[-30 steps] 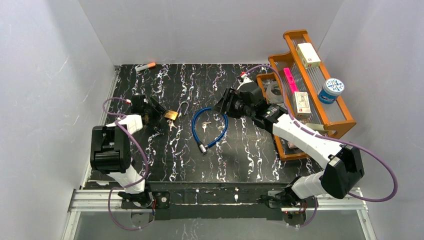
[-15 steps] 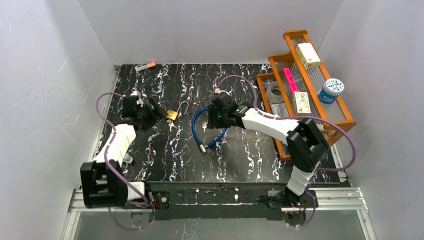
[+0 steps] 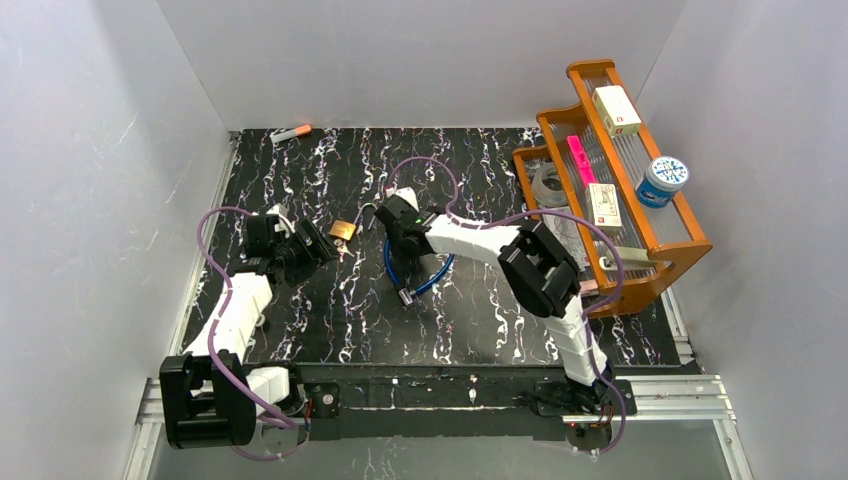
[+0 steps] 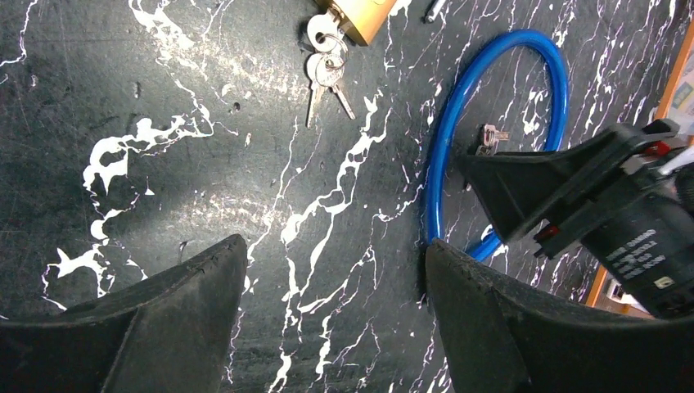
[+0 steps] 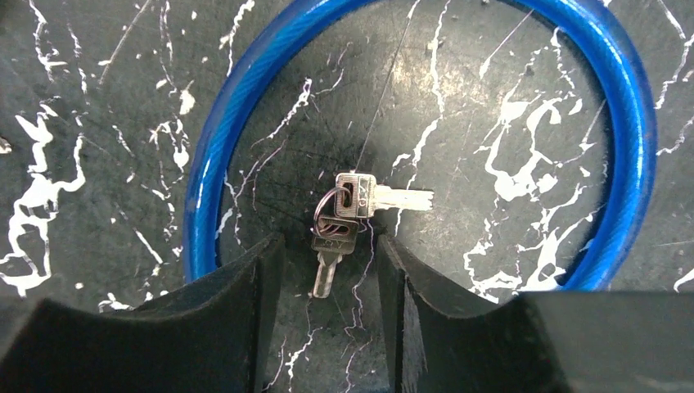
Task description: Unlock with the key
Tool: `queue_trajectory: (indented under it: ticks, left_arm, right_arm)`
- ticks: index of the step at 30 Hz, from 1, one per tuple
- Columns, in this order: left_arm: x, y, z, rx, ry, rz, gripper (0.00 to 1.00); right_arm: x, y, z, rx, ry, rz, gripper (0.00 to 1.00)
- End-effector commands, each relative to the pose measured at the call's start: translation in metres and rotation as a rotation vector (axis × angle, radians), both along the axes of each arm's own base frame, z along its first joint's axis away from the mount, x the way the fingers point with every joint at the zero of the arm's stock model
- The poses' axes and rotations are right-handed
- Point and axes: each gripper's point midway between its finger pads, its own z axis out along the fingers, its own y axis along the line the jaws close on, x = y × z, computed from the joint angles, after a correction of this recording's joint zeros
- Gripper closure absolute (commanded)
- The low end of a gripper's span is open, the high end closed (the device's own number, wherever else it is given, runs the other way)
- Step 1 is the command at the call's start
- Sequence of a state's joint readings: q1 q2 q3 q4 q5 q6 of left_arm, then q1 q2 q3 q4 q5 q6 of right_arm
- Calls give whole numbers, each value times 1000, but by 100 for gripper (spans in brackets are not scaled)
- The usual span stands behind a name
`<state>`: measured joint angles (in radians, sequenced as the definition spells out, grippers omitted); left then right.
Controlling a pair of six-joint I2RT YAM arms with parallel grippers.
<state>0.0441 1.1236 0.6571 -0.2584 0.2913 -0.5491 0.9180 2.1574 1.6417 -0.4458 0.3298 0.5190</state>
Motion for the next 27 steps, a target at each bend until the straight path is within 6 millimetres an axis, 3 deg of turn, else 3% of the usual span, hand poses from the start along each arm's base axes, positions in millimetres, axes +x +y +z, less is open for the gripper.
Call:
queue_trajectory:
  ticks: [1,4,10,13,19,27]
  left_arm:
    - [-3,-3,3,-10,0,-23,23]
    - [-3,-3,2,-11,3,-21,23]
    - [1,-7,7,-33,-22,-33,24]
    - [2,-14,8,-67,-28,-54,23]
    - [1,-33,12,-172,-54,-123,22]
    - [-1,-52,15,-255,-43,-161,22]
  right_arm:
    - [12,-14,4,-124,-79,-57,47]
    - [14,-12,-5,-144,-79,-31,53]
    - [8,-11,-17,-172,-24,-12,83]
    - [8,-10,-12,-147,-30,-27,90]
    - [15,5,29,36,-77,-49,92]
    - [18,3,80,268,-78,-98,94]
